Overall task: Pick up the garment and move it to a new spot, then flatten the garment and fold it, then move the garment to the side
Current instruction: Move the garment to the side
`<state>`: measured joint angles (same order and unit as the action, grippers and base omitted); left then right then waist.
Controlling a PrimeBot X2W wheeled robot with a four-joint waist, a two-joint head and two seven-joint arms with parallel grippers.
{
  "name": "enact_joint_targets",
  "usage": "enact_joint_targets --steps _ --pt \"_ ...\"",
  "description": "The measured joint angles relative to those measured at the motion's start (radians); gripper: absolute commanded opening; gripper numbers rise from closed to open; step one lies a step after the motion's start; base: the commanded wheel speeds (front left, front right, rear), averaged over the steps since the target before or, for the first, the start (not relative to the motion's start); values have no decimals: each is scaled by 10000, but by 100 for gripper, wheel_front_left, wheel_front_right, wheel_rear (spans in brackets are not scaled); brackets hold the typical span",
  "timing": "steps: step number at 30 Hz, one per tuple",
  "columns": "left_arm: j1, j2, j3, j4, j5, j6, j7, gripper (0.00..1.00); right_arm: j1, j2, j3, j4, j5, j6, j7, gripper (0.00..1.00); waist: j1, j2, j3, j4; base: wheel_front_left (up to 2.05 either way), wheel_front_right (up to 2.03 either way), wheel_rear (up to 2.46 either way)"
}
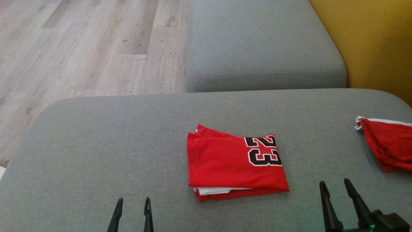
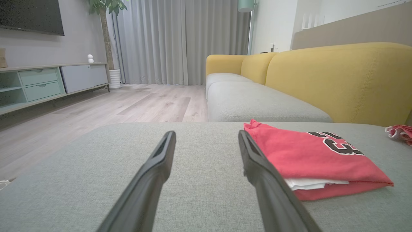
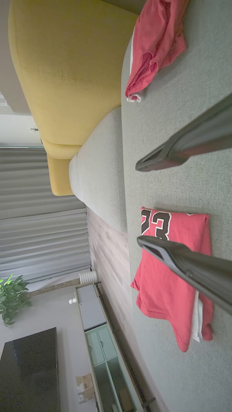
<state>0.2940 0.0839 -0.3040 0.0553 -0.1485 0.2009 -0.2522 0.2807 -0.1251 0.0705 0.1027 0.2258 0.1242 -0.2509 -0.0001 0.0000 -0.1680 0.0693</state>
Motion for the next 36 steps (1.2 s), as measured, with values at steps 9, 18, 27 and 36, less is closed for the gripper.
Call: enact_joint_targets --steps 9,18,27,36 --pt "-3 -92 186 -58 270 -167 0 100 0 10 174 8 -73 0 0 100 1 0 12 -25 0 0 0" --pt "-15 -119 219 -242 546 -336 0 100 0 10 192 56 -75 0 0 100 1 0 114 59 0 0 0" --pt "-197 -165 84 -790 -125 -157 0 100 -557 -194 416 1158 441 0 0 100 1 0 792 277 0 0 0" --pt "-927 -182 -606 -915 0 -19 0 100 -3294 -715 867 3852 1962 0 755 100 3 0 1540 783 0 0 0"
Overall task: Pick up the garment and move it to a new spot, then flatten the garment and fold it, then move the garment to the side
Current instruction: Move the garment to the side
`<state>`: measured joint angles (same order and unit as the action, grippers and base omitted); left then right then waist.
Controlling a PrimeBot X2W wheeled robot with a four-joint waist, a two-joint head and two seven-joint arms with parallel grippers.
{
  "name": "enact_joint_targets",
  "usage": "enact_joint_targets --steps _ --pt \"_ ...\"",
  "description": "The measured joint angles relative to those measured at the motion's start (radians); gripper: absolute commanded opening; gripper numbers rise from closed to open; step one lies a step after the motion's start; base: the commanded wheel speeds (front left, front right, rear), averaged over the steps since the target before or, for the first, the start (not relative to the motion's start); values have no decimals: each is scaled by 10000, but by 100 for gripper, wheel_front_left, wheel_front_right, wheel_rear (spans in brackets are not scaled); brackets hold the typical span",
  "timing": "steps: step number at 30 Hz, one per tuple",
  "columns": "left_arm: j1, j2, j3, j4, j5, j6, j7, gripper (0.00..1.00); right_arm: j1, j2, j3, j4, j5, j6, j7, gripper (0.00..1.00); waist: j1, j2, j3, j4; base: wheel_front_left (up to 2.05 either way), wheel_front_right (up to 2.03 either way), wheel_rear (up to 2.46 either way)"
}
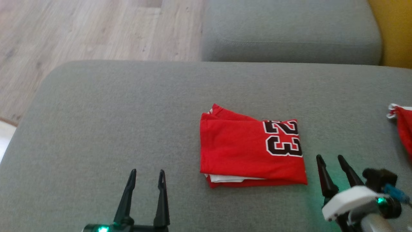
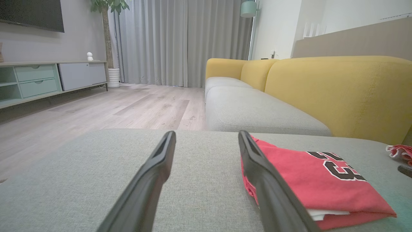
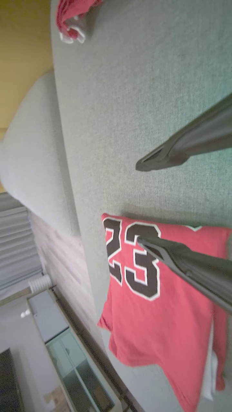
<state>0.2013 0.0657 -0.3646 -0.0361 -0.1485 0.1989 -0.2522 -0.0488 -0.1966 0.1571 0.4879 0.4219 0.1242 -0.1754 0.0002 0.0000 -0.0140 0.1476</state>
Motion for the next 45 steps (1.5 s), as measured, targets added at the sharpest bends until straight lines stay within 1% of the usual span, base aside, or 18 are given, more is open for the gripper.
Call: enact_joint_targets --steps 4,8,9,10,11,13,15,18,19,22,27,33,38,39,40,43,45 --pt "-212 -2 -314 -23 104 79 0 100 -929 -81 353 1014 686 0 706 100 -1 0 311 271 0 0 0" --pt "-506 -6 -571 -36 104 228 0 100 -1619 -75 1011 1818 1544 0 1338 100 0 0 654 477 0 0 0" --pt "-559 -8 -604 -38 104 278 0 100 -1763 -46 1143 1971 1810 0 1442 89 0 0 730 512 0 0 0" --pt "-616 -8 -639 -35 104 305 0 100 -1885 -52 1321 2103 2042 0 1540 46 0 0 797 541 0 0 0" --pt "-657 -8 -667 -35 105 318 0 100 -1972 -56 1455 2165 2286 0 1536 0 0 0 855 559 0 0 0" --pt "-741 -12 -771 -44 104 389 0 100 -2155 -92 1707 2249 2621 0 1471 0 -1 0 952 550 0 0 0" --pt "-754 -13 -823 -117 98 387 0 100 -2351 -209 1889 2261 2813 0 1164 0 -1 0 1025 445 0 0 0" --pt "-765 -15 -821 -286 29 447 0 100 -2683 -788 2192 2249 2752 0 819 0 -1 0 1131 165 0 0 0" --pt "-765 -15 -821 -286 29 447 0 100 -2683 -788 2192 2249 2752 0 819 0 -1 0 1131 165 0 0 0" --pt "-867 -17 -823 -454 -12 472 -2 100 -3002 -1666 2326 2165 2451 0 681 0 -1 0 1256 -232 0 0 0" --pt "-1156 -21 -809 -506 -13 474 -2 100 -3521 -3214 2297 1693 2008 0 803 0 -1 0 1569 -1052 0 0 0" --pt "-1866 -36 -825 -587 -12 495 -2 100 -4245 -5066 1402 1112 1632 0 1337 0 -1 0 2230 -1842 0 0 0" --pt "-2293 -56 -871 -587 -12 537 -4 100 -4428 -6282 422 792 1260 0 1829 0 0 0 2836 -2179 0 0 0" --pt "-2350 -58 -878 -579 -13 537 -6 100 -4426 -6447 242 809 1193 0 1942 20 0 0 2924 -2216 0 0 0" --pt "-2400 -59 -884 -568 -15 537 -10 100 -4426 -6577 102 811 1035 0 1942 100 0 0 2992 -2243 0 0 0" --pt "-2484 -69 -895 -401 -29 537 -15 100 -4422 -6619 -293 736 422 0 1860 100 1 0 2984 -2221 0 0 0" --pt "-2478 -69 -895 -301 -198 562 -15 100 -4351 -6263 -433 497 186 0 1730 100 -2 0 2814 -2162 0 0 0"
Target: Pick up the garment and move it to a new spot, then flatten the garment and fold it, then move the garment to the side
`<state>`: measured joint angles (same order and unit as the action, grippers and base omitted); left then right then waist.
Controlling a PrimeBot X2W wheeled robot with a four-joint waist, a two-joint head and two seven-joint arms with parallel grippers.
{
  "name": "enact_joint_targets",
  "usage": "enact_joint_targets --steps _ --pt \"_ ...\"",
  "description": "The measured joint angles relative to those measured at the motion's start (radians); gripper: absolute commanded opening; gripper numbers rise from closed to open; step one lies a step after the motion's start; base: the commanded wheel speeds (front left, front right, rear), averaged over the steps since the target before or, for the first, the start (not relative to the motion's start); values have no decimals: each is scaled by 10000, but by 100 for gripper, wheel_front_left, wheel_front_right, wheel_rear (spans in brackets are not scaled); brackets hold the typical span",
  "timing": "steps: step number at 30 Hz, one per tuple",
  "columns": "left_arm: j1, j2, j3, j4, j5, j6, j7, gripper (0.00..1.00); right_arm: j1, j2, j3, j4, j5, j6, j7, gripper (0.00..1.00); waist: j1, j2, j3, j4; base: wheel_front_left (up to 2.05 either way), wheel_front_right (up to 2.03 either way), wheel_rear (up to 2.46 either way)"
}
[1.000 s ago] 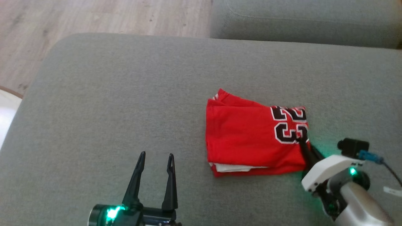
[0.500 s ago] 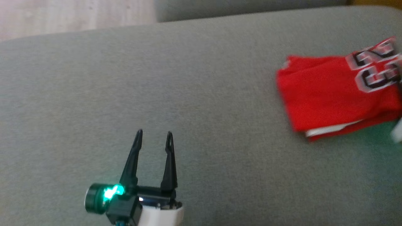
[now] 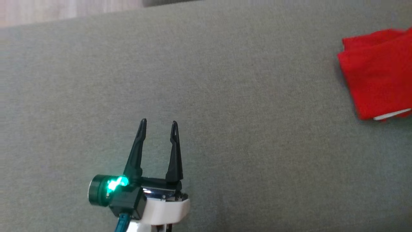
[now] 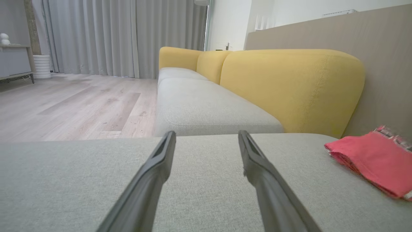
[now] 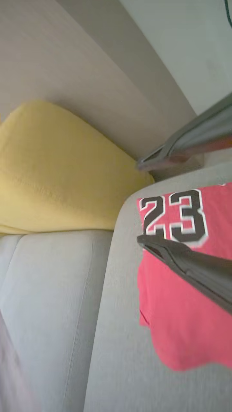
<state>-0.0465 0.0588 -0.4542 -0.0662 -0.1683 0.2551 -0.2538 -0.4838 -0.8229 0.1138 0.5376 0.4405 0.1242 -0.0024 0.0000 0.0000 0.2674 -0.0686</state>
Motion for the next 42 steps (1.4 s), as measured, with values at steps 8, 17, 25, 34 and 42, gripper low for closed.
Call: enact_joint_targets --steps 8,17,25,34,42 --pt "364 -8 35 188 -81 -100 0 100 2582 3173 153 -1106 -725 0 -109 100 -1 0 -1161 446 0 0 0" --pt "1561 -8 443 842 -169 -541 0 100 4765 5848 683 -1578 -629 0 -2261 100 -3 0 -2653 1147 0 0 0" --pt "2546 54 1369 1001 117 -692 0 100 6455 7012 86 -4215 -1501 0 -2485 100 -3 1 -3607 1534 0 0 0" --pt "2817 69 1931 947 360 -892 0 100 7541 7239 159 -4606 -2222 0 -2485 100 -1 0 -3801 1511 0 0 0" --pt "2832 38 2209 957 414 -984 0 100 7540 7311 228 -4589 -2290 0 -2485 100 0 1 -3905 1392 0 0 0"
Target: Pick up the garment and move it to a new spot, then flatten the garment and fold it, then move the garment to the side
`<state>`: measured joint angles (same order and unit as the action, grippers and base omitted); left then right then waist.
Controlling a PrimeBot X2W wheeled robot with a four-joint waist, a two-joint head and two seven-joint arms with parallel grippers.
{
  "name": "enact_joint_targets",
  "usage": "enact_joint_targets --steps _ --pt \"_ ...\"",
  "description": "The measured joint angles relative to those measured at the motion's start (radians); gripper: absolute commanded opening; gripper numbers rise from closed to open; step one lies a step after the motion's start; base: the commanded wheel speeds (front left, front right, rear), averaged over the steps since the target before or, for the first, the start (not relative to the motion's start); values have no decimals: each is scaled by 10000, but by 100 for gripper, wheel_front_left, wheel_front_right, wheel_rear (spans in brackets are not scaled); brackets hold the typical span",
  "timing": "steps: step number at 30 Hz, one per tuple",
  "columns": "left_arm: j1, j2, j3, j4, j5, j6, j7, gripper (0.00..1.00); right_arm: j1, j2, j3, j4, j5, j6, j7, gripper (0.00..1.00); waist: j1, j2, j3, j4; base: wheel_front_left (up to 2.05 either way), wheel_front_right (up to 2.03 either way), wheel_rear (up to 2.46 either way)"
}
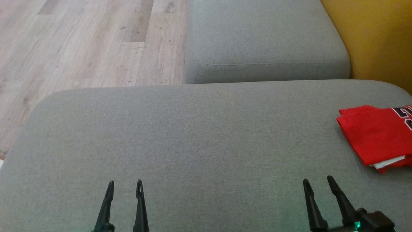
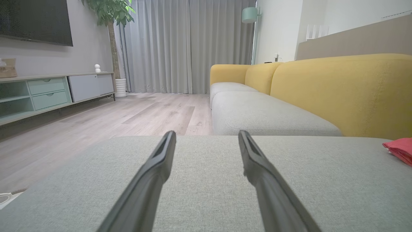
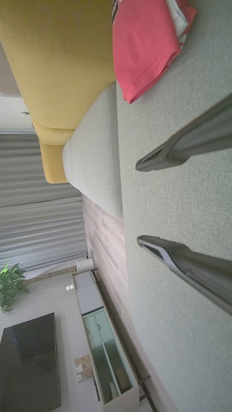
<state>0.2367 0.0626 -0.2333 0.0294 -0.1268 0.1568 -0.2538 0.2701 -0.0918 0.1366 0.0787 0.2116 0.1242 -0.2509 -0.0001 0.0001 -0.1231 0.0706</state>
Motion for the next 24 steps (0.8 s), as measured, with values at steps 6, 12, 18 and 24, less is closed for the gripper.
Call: enact_joint_targets --steps 6,12,18,24 --pt "268 -4 -8 456 42 -73 58 0 87 19 44 431 -31 -2 6 0 1 0 -57 9 0 0 0" --pt "579 4 2 915 -408 -86 125 0 289 21 81 913 353 -2 61 0 1 0 -10 -17 0 0 0" --pt "534 36 61 945 -1164 -234 251 0 260 21 31 940 1068 -2 232 0 1 0 54 -51 0 0 0" --pt "286 46 117 1022 -1919 -357 416 0 138 21 -86 984 1779 -2 339 0 1 0 116 -85 0 0 0"
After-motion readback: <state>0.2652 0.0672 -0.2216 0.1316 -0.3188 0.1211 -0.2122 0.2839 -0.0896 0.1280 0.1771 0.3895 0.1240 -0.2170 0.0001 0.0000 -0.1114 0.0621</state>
